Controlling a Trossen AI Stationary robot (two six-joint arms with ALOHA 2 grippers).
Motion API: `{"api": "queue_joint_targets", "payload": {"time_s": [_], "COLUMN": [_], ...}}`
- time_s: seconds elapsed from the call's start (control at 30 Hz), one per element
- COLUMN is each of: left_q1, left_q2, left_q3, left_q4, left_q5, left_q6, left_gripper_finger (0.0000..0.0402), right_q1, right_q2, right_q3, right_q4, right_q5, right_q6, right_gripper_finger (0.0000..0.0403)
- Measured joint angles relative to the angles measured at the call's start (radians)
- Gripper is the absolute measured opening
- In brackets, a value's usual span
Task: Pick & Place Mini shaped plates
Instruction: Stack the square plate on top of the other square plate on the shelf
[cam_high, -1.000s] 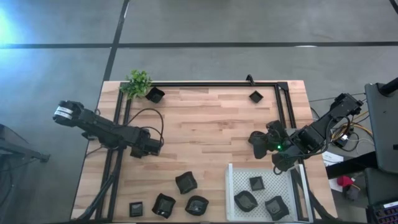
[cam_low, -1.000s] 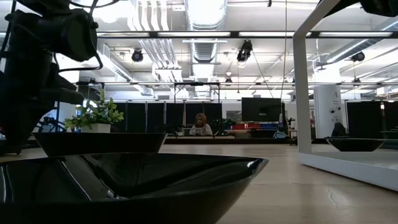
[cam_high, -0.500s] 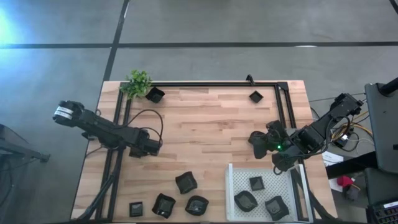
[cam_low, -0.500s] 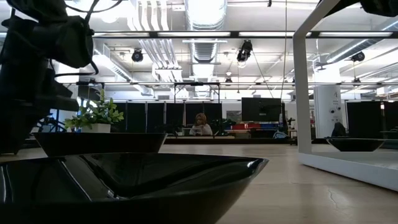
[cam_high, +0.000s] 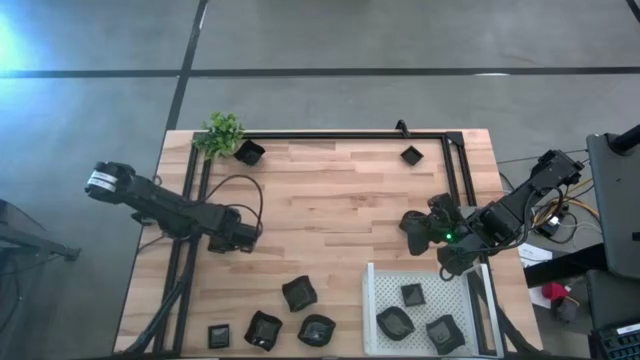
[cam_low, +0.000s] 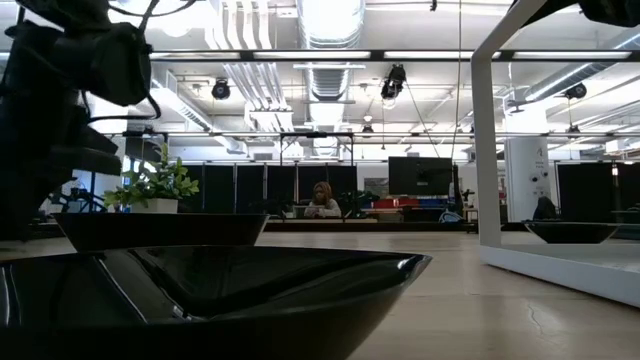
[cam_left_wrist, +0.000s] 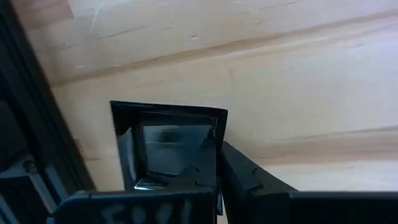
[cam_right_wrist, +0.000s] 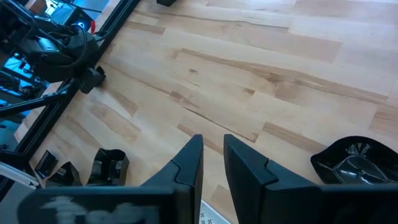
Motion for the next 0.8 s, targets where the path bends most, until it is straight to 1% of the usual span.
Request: {"api": "queue_joint_targets", "payload": {"time_s": [0.1, 0.2, 0.3, 0.5, 0.57, 0.67, 0.8], "left_q1": [0.000, 0.000, 0.000, 0.018, 0.035, 0.070, 0.123], "left_q2": [-0.001, -0.001, -0.002, 0.018, 0.044, 0.101, 0.203], "left_q3": [0.048, 0.118, 0.191, 0.334, 0.379, 0.439, 0.536], "left_q4": [-0.042, -0.095, -0.114, -0.113, -0.115, -0.111, -0.096], "left_q5": [-0.003, -0.038, -0.094, -0.237, -0.268, -0.285, -0.301], "left_q6": [0.031, 0.072, 0.117, 0.205, 0.259, 0.365, 0.544], "left_gripper_finger": [0.0001, 0.0000, 0.0000, 0.0000, 0.0000, 0.0000, 0.0000], "right_q1": [0.000, 0.000, 0.000, 0.001, 0.001, 0.001, 0.000], "right_q2": [0.000, 0.000, 0.000, 0.000, 0.000, 0.000, 0.000], "right_q3": [0.000, 0.000, 0.000, 0.000, 0.000, 0.000, 0.000], "right_q4": [0.000, 0.000, 0.000, 0.000, 0.000, 0.000, 0.000], "right_q5": [0.000, 0.000, 0.000, 0.000, 0.000, 0.000, 0.000], "right_q6": [0.007, 0.006, 0.006, 0.007, 0.007, 0.007, 0.007], "right_gripper_finger": [0.0061, 0.0061, 0.0061, 0.0061, 0.0061, 0.0061, 0.0061]}}
